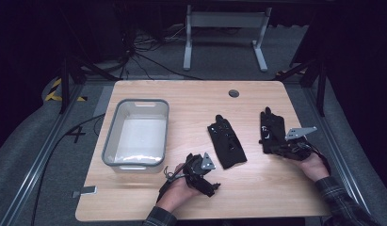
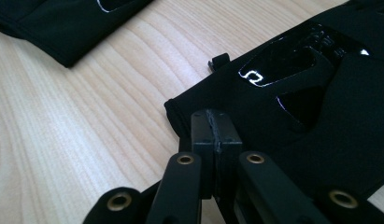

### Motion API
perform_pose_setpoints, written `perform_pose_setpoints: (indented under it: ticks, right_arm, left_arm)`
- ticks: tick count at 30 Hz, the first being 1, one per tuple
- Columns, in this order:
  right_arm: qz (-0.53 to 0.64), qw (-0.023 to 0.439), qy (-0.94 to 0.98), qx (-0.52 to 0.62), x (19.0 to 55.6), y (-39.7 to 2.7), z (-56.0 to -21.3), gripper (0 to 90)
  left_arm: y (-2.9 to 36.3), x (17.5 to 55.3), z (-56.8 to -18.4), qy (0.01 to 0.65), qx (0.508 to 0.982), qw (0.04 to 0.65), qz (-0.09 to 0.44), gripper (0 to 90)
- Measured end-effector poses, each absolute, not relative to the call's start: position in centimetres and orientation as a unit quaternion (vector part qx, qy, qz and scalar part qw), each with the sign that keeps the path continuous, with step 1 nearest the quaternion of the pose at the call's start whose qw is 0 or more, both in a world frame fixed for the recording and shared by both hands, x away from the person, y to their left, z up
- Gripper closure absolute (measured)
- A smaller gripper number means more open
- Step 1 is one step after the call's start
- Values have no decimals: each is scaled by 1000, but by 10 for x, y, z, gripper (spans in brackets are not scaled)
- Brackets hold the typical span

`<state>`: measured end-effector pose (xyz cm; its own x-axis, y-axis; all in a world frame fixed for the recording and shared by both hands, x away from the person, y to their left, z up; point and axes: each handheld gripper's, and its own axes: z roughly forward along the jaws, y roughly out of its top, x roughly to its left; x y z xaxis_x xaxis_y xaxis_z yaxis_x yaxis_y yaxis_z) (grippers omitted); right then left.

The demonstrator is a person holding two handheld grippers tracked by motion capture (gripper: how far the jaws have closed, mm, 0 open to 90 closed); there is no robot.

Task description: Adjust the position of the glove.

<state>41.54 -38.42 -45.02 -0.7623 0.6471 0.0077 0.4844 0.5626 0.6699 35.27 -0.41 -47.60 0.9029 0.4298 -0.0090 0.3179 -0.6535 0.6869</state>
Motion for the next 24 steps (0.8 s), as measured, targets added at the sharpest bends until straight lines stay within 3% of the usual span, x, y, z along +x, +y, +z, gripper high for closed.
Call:
perform_pose_setpoints:
  ticks: [24]
  right_arm:
    - [326, 85, 899, 281, 371, -378, -448, 900]
  left_arm:
    - [-4, 352, -476, 209, 906, 360, 76, 0]
